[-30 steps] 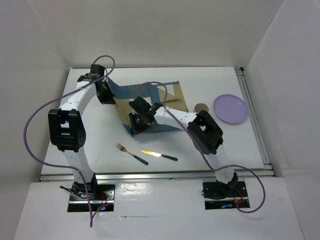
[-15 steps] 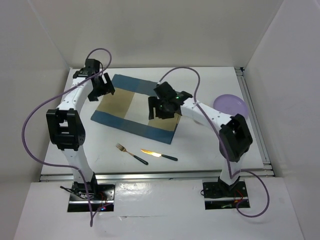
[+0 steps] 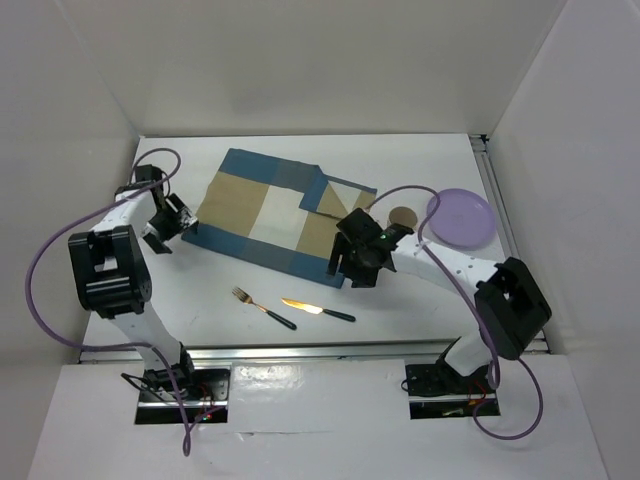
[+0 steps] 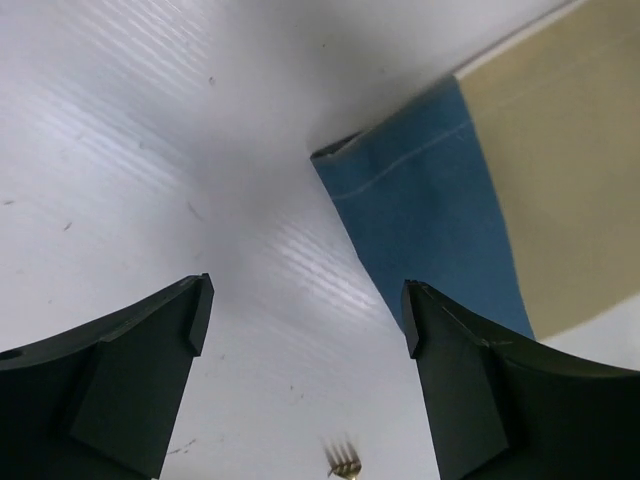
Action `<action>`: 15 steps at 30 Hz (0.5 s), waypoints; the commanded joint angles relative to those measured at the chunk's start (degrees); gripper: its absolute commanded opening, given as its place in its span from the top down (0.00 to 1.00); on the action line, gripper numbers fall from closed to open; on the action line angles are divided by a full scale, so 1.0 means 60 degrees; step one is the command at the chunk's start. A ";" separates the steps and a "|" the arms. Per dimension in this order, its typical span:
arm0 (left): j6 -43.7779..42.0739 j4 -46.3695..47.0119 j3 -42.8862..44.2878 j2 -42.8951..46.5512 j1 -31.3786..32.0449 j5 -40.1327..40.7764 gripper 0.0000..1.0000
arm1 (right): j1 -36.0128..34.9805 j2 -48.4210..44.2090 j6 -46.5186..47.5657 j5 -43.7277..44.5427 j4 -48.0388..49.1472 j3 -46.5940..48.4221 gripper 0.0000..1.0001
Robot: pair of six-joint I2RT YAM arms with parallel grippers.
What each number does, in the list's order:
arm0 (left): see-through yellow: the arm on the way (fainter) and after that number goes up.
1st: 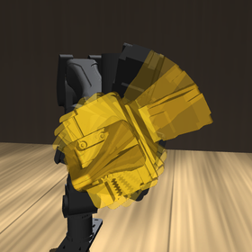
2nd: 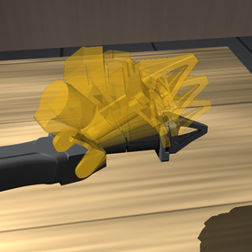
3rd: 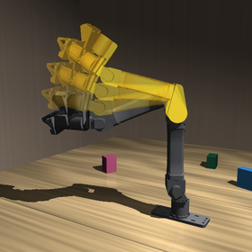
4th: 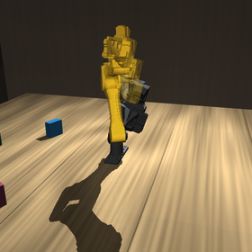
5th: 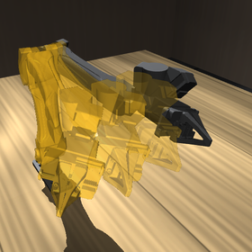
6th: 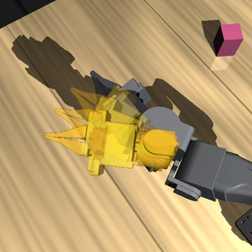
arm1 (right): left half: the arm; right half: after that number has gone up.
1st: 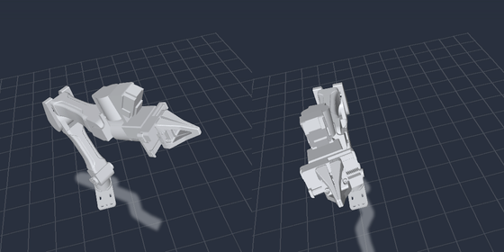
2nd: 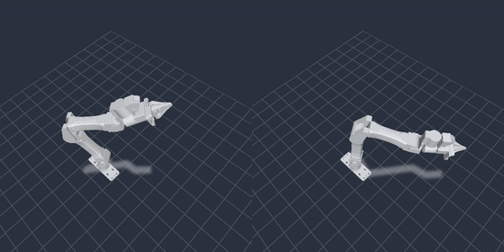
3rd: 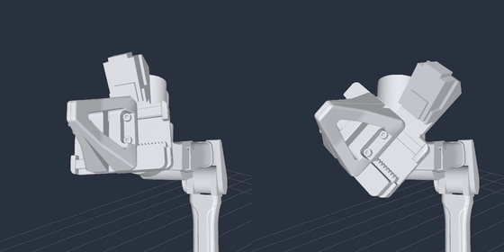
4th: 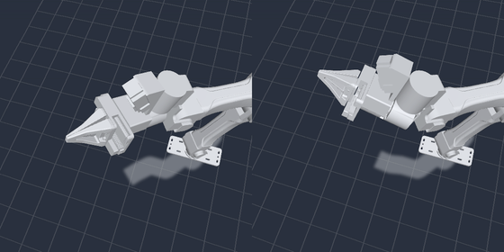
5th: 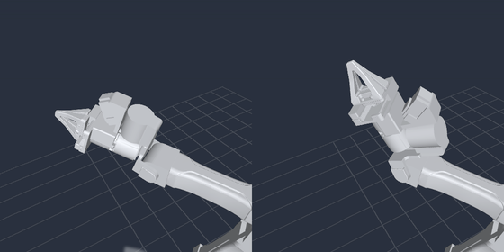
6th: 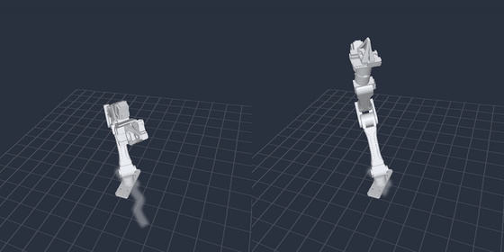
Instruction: Set the dinner table for one person
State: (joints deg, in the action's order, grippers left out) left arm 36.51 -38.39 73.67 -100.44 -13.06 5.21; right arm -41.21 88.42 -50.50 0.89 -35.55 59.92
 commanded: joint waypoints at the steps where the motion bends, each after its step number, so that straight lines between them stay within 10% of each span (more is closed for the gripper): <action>1: 0.0403 0.0567 -0.0135 -0.0777 0.0009 -0.0781 0.05 | 0.0028 -0.0704 -0.1762 -0.0118 0.0973 -0.0654 0.23; 9: 0.0872 0.1008 -0.0032 -0.1921 0.0009 -0.1059 0.07 | 0.0028 -0.0177 -0.2744 -0.0294 0.2083 -0.1445 0.23; 15: 0.0961 0.1316 0.0055 -0.2273 0.0009 -0.1250 0.33 | 0.0130 0.0554 -0.3053 -0.0237 0.3185 -0.1653 0.26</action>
State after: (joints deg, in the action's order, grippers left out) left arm 41.04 -33.76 74.63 -109.93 -13.13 -0.19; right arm -40.84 89.43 -66.26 -1.30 -22.68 49.80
